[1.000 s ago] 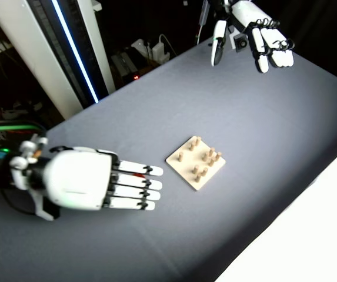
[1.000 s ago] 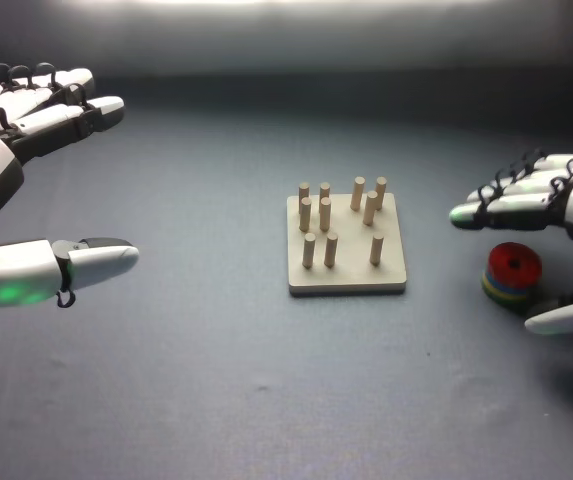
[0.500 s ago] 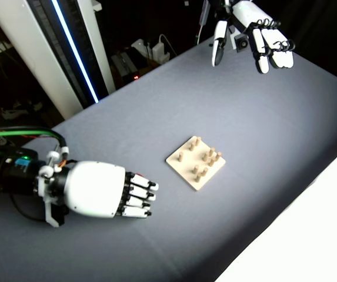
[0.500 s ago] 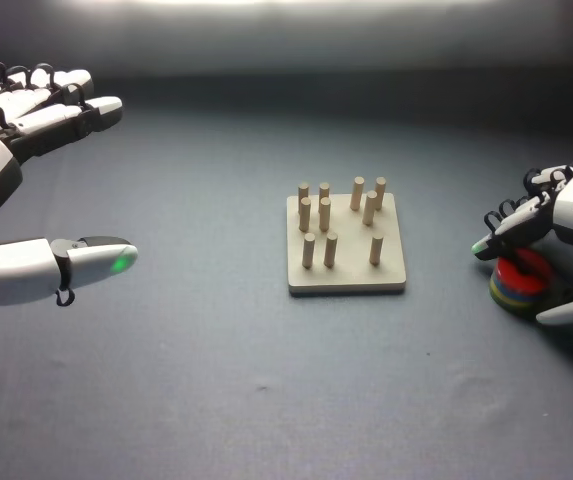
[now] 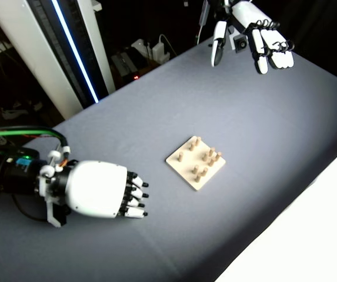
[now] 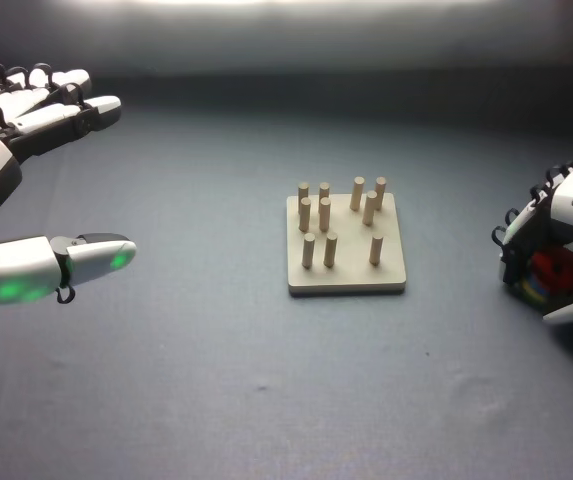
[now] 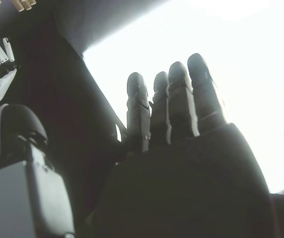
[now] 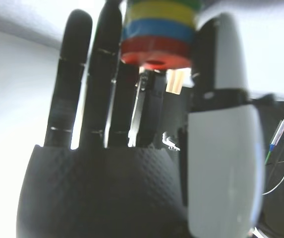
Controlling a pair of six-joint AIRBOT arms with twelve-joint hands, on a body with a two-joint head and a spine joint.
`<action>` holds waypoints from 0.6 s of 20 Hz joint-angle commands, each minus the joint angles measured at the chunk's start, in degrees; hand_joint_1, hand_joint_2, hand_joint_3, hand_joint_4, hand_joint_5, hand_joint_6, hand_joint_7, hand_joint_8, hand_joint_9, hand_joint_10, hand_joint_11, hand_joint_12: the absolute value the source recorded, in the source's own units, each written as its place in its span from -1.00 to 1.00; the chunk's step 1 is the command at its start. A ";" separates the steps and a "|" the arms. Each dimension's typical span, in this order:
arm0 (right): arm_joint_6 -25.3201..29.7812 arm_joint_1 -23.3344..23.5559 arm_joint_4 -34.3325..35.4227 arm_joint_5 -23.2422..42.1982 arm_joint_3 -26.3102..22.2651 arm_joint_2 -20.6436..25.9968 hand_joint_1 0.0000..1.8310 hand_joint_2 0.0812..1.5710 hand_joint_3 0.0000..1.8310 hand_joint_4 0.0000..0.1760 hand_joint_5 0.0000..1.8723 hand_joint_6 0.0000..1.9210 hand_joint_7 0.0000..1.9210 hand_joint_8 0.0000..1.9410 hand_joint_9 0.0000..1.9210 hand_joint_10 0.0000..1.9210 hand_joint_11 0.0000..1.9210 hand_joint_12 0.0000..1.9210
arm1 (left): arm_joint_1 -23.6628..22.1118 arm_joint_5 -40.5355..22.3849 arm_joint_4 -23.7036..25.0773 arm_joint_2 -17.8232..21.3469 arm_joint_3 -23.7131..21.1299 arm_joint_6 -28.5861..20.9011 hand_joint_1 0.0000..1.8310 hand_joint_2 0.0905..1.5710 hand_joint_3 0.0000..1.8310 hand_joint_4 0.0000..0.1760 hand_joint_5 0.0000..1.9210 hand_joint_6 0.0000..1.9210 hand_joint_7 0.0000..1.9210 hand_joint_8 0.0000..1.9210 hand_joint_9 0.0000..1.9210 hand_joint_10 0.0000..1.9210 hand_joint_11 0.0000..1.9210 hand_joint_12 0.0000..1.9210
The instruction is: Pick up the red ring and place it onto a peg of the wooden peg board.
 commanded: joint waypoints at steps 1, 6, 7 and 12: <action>0.48 1.40 1.35 6.86 -0.27 0.16 0.41 0.29 -1.00 -1.00 0.36 -0.75 0.17 0.05 0.16 0.08 -0.09 0.60 | -0.47 -7.53 0.01 0.02 0.25 -0.32 -0.33 0.25 -1.00 -1.00 -0.63 -1.00 -0.86 -1.00 -0.90 -1.00 -1.00 -0.91; 0.50 4.91 -1.51 9.24 -1.26 -0.17 0.38 0.33 -1.00 -1.00 0.12 -0.20 0.18 -0.07 0.09 -0.06 -0.21 0.45 | 0.04 -8.39 -0.46 0.26 -0.03 -0.46 -0.31 0.24 -1.00 -1.00 -0.63 -1.00 -0.84 -0.99 -0.89 -0.98 -0.98 -0.99; 0.50 5.10 -1.71 9.24 -1.18 -0.41 0.38 0.30 -1.00 -1.00 0.13 -0.16 0.26 -0.31 0.13 -0.19 -0.18 0.37 | 0.04 -8.35 -0.46 0.26 -0.02 -0.46 -0.31 0.23 -1.00 -0.85 -0.64 -1.00 -0.85 -0.99 -0.89 -0.99 -0.99 -1.00; 0.66 7.11 -3.96 9.25 -1.22 -1.18 0.52 0.30 -1.00 -1.00 0.09 -0.11 0.30 -0.52 0.05 0.14 -0.27 0.41 | 0.17 -8.53 -0.49 0.24 -0.13 -0.49 -0.30 0.25 -1.00 -0.94 -0.63 -1.00 -0.85 -1.00 -0.88 -0.99 -0.96 -0.98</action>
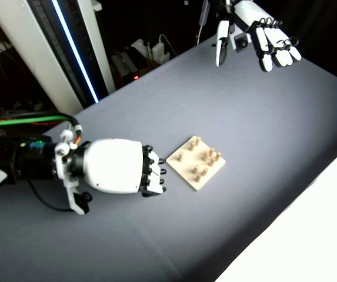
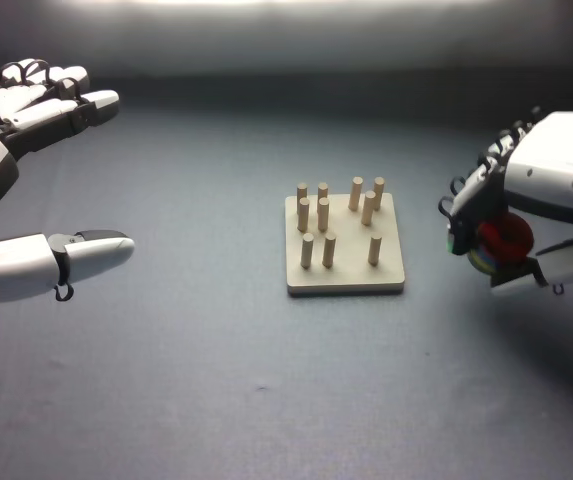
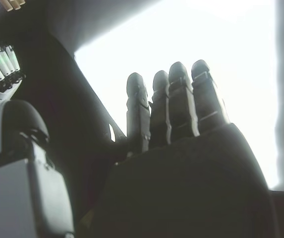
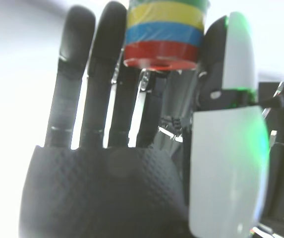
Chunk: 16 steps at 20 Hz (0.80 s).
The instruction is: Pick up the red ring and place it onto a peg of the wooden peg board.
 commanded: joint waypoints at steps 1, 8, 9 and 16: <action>0.09 0.73 1.25 5.79 0.21 -0.27 0.52 0.30 -1.00 -1.00 0.09 -0.10 0.36 -0.68 0.05 0.15 -0.26 0.30 | -0.09 -7.24 -0.08 0.21 -0.04 -0.24 -0.29 0.25 -1.00 -1.00 -0.63 -1.00 -0.84 -1.00 -0.87 -0.99 -0.97 -0.97; 0.51 3.49 -0.87 5.44 1.55 -3.23 0.42 0.24 -0.99 -1.00 0.44 -0.83 0.34 -0.35 0.20 -0.13 -0.05 0.31 | 0.23 -8.04 -0.45 0.23 -0.19 -0.27 -0.29 0.24 -1.00 -0.72 -0.73 -1.00 -0.85 -1.00 -0.87 -0.99 -0.97 -0.96; 0.51 3.96 -1.24 5.43 1.63 -3.63 0.41 0.28 -0.99 -1.00 0.43 -0.93 0.20 -0.02 0.12 0.18 -0.08 0.55 | 0.44 -8.30 -0.67 0.25 -0.25 -0.27 -0.28 0.25 -1.00 -0.89 -0.76 -1.00 -0.85 -1.00 -0.87 -0.99 -0.96 -0.95; 0.51 6.17 -2.71 5.30 2.68 -6.11 0.40 0.28 -1.00 -1.00 0.20 -0.38 0.27 -0.22 0.27 -0.36 -0.05 0.31 | 1.25 -8.82 -1.50 0.34 -0.41 -0.27 -0.24 0.26 -1.00 -0.67 -0.83 -1.00 -0.88 -1.00 -0.86 -1.00 -1.00 -0.33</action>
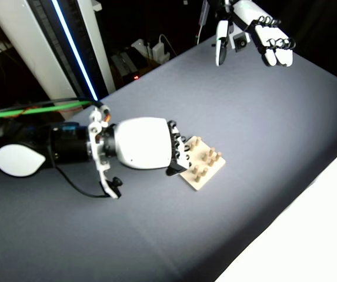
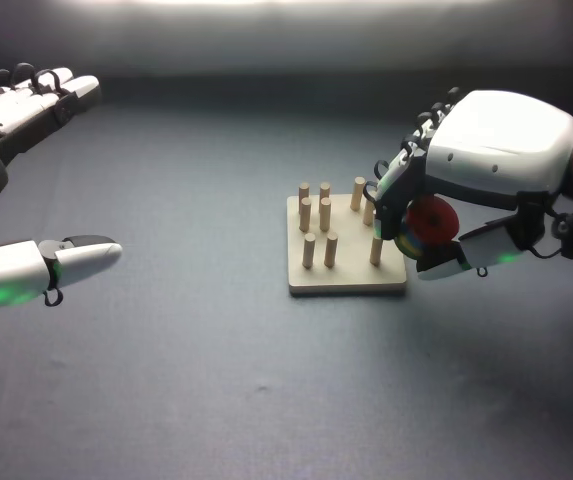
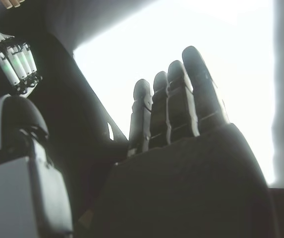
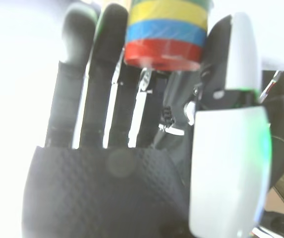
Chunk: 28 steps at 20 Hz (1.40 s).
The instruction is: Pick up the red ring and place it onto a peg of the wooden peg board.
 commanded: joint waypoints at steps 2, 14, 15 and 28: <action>0.08 0.96 1.71 5.35 0.56 -0.78 0.41 0.29 -1.00 -1.00 0.18 -0.39 0.27 -0.18 0.29 -0.25 0.02 0.38 | -0.39 -7.33 -0.02 0.31 0.05 -0.24 -0.23 0.25 -1.00 -0.27 -0.85 -1.00 -0.90 -1.00 -0.88 -1.00 -1.00 -0.37; 0.08 2.86 1.71 4.84 2.28 -3.36 0.42 0.20 -1.00 -1.00 0.33 -0.53 0.58 -0.89 0.38 -0.61 -0.06 0.26 | 2.41 -12.21 -4.23 1.06 -0.98 -0.23 -0.20 0.31 -0.99 -0.08 -1.00 -1.00 -0.99 -1.00 -0.96 -1.00 -1.00 -0.98; 0.08 3.00 1.61 4.84 2.29 -3.45 0.41 0.21 -1.00 -1.00 0.30 -0.45 0.59 -0.93 0.38 -0.69 -0.08 0.27 | 2.61 -12.39 -4.47 1.07 -1.03 -0.23 -0.18 0.32 -0.99 -0.01 -1.00 -1.00 -1.00 -1.00 -0.97 -1.00 -1.00 -1.00; 0.08 3.07 1.51 3.12 3.82 -5.45 0.35 0.21 -1.00 -1.00 0.54 -0.94 0.20 0.04 0.12 0.59 -0.03 0.95 | 2.71 -12.76 -4.50 1.09 -1.34 -0.44 -0.20 0.27 -1.00 -0.17 -1.00 -1.00 -0.95 -1.00 -0.97 -1.00 -0.99 -0.98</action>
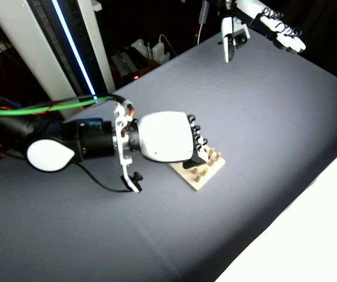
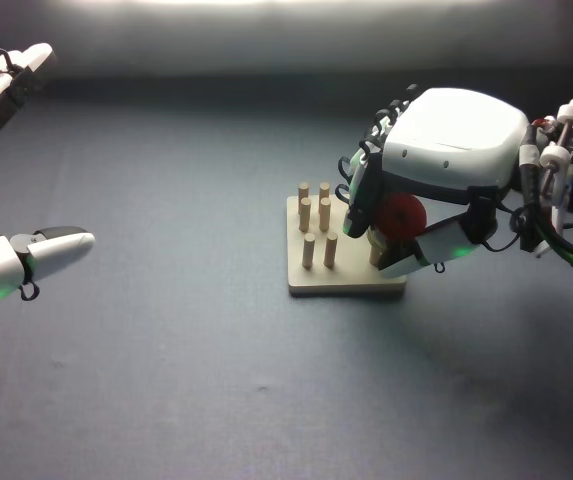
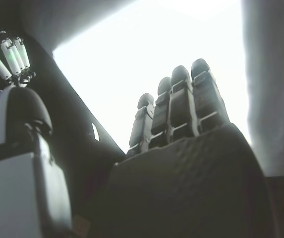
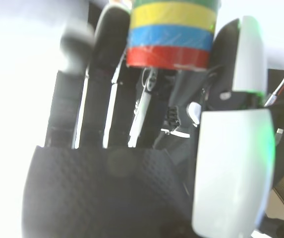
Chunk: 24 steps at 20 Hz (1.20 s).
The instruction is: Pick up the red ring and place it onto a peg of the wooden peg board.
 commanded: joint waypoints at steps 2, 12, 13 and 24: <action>0.23 0.75 1.76 5.05 0.36 -0.31 0.39 0.29 -0.99 -1.00 0.44 -0.96 0.12 0.16 0.09 0.67 -0.04 0.99 | -0.27 -7.50 0.29 0.48 0.09 -0.38 -0.23 0.27 -1.00 -0.21 -1.00 -1.00 -0.94 -0.99 -0.96 -0.99 -0.96 -0.97; 1.24 1.07 1.42 6.61 0.05 -0.66 0.41 0.27 -1.00 -1.00 0.48 -0.99 0.17 0.05 0.08 0.33 -0.18 0.72 | 0.03 -7.95 -0.02 0.34 0.07 -0.70 -0.20 0.27 -1.00 -0.11 -1.00 -1.00 -0.96 -1.00 -0.95 -0.99 -0.99 -0.95; 1.24 1.07 1.42 6.55 0.19 -0.88 0.42 0.25 -1.00 -1.00 0.50 -0.99 0.24 -0.09 0.11 0.16 -0.18 0.62 | 0.03 -8.00 -0.04 0.35 0.08 -0.70 -0.21 0.28 -1.00 -0.08 -1.00 -1.00 -0.97 -1.00 -0.96 -0.99 -1.00 -0.96; 1.24 1.07 1.58 3.49 1.88 -2.23 0.43 0.23 -1.00 -1.00 0.49 -0.98 0.32 -0.25 0.15 0.11 -0.03 0.60 | 0.16 -8.34 -0.08 0.31 -0.05 -0.97 -0.19 0.27 -1.00 -0.02 -1.00 -1.00 -0.95 -1.00 -0.93 -1.00 -0.97 -0.98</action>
